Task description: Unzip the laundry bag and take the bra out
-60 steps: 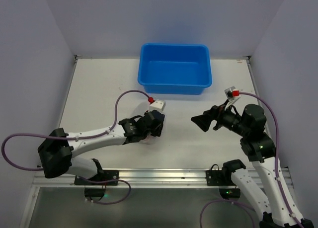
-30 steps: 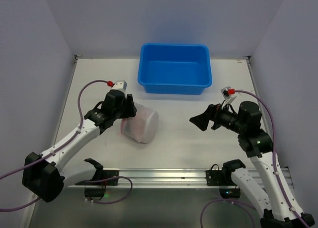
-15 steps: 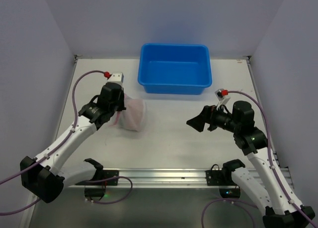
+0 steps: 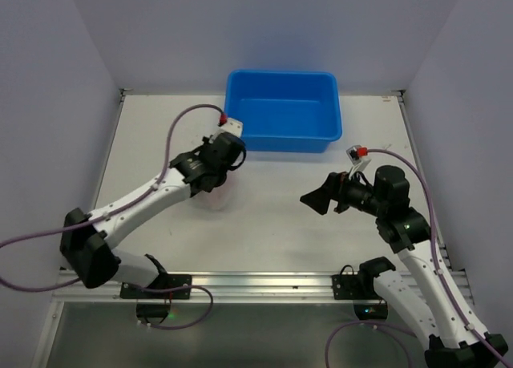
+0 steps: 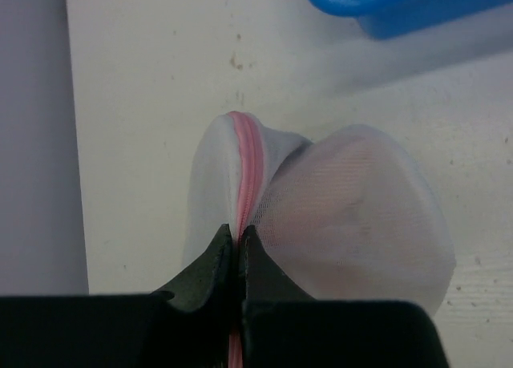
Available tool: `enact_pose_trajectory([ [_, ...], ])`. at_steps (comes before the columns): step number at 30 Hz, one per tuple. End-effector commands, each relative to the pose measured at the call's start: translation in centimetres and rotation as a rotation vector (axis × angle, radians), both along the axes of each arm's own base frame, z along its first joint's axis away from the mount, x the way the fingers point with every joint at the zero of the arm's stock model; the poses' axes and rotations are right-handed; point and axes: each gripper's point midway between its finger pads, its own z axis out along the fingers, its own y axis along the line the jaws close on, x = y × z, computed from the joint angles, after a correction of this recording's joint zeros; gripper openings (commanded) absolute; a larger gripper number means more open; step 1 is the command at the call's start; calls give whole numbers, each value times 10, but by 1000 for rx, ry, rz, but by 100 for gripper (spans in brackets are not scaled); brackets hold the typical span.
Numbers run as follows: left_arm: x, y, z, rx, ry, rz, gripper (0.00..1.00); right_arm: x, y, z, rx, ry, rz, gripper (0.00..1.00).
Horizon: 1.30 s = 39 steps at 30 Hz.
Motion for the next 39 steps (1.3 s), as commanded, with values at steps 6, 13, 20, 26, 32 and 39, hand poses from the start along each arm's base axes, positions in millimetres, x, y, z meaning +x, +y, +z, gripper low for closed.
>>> enact_pose_trajectory([
  [6, -9, -86, -45, 202, 61, -13, 0, 2, -8, 1, -12, -52, -51, 98],
  [13, -44, -187, -64, 194, 64, -116, 6, 1, -25, -10, -21, -50, -177, 99],
  [20, -70, -233, -63, 48, 63, -181, 59, -2, -65, -20, -5, -85, -434, 99],
  [26, -74, -237, -21, -114, 34, -210, 100, -8, -68, -10, 41, -119, -453, 99],
  [32, -74, -226, 21, -345, 51, -281, 100, -12, -49, -3, 39, -111, -327, 99],
  [39, -40, -137, 18, -599, 65, -218, 100, -11, -27, -4, 32, -81, -188, 99],
])
